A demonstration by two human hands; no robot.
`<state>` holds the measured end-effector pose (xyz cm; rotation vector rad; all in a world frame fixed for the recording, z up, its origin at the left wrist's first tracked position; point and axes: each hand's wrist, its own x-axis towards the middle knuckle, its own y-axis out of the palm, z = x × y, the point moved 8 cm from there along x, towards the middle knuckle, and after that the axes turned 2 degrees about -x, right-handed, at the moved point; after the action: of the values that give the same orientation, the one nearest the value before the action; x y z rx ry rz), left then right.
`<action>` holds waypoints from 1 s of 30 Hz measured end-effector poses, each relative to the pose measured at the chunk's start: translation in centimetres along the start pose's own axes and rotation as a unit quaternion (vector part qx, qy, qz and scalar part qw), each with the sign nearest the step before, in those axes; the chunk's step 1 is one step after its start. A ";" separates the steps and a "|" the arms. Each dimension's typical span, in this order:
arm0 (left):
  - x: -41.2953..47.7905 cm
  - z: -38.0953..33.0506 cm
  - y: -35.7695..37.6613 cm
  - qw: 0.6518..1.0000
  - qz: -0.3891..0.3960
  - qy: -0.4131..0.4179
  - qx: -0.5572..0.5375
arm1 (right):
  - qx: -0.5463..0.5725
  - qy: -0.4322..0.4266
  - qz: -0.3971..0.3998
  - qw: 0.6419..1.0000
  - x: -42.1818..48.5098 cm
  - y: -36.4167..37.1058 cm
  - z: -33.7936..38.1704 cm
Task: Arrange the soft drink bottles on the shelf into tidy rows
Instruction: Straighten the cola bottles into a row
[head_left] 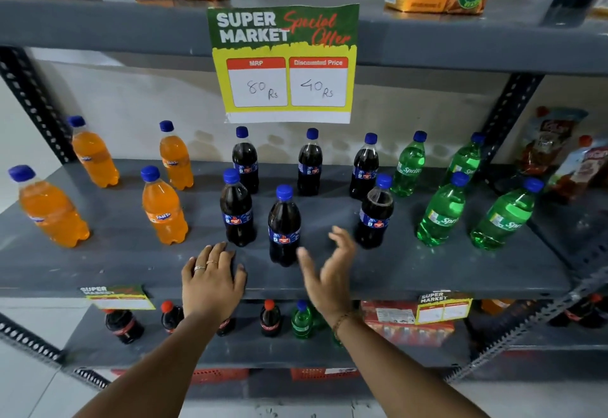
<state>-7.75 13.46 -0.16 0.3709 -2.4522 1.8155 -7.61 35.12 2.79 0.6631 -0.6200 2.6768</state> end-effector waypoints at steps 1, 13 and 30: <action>0.0 0.0 0.0 1.000 0.001 0.003 0.002 | -0.003 0.007 0.051 0.999 -0.1 1.7 0.3; 0.1 0.6 0.4 0.999 -0.003 0.029 0.019 | 0.024 0.163 0.023 0.986 2.8 2.6 -1.4; 5.0 0.5 -1.6 0.911 0.059 -0.105 -0.395 | 0.002 0.181 -0.005 0.983 3.1 2.2 -1.6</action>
<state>-12.14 11.84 2.17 0.3599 -3.1272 0.6823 -11.71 34.63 2.34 0.1666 -0.5074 2.6920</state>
